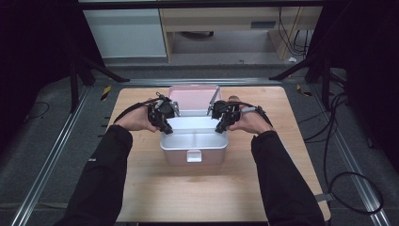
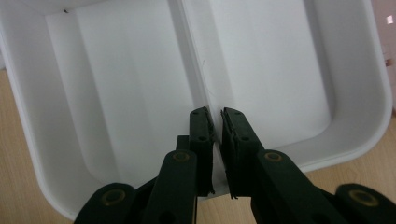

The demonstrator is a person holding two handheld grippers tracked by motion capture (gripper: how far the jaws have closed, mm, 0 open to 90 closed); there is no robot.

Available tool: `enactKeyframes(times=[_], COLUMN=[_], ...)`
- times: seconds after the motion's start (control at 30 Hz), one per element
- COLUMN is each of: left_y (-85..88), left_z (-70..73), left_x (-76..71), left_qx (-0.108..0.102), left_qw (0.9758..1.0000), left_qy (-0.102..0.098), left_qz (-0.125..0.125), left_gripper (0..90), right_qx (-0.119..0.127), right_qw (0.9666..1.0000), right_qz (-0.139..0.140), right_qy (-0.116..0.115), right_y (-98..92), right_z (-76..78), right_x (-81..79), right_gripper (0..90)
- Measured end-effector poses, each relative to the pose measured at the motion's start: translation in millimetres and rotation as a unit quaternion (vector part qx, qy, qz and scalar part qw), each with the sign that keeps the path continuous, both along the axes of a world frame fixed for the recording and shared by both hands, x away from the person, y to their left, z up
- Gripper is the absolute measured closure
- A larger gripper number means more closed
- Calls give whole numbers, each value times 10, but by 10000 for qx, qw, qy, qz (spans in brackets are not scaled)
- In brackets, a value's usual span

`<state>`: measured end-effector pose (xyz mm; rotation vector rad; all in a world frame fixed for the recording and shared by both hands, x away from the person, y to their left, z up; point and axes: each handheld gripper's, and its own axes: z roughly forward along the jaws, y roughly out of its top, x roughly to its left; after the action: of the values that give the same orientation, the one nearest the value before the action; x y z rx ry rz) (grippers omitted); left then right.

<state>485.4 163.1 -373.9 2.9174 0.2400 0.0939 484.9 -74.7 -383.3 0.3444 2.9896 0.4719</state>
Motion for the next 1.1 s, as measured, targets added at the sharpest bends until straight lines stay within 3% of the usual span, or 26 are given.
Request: enactKeyframes(times=[0.13, 0.3, 0.53, 0.7, 0.87, 1.1], left_y=[-2, 52, 93, 38, -17, -37], left_z=[53, 223, 585, 730, 769, 697], left_x=[-28, -121, -395, -641, -867, -1131], left_qx=[18, -143, -329, -231, -200, -280], left_qw=[9999, 9994, 9984, 9980, 9973, 9969], left_qy=[-115, -318, -446, -532, -605, -573], left_qz=[-19, -51, -115, -254, -374, -454], left_gripper=[858, 861, 868, 874, 878, 876], right_qx=[40, 87, 286, 344, 420, 456], right_qw=[9999, 9995, 9982, 9979, 9976, 9976], right_qz=[67, 92, 198, 242, 234, 258], right_qy=[-79, -286, -488, -489, -500, -461], right_y=[-11, -11, -63, -104, -161, -225], right_z=[55, 198, 537, 685, 722, 683], right_x=[-22, -86, -301, -528, -758, -1076], right_gripper=[839, 839, 838, 840, 843, 850])
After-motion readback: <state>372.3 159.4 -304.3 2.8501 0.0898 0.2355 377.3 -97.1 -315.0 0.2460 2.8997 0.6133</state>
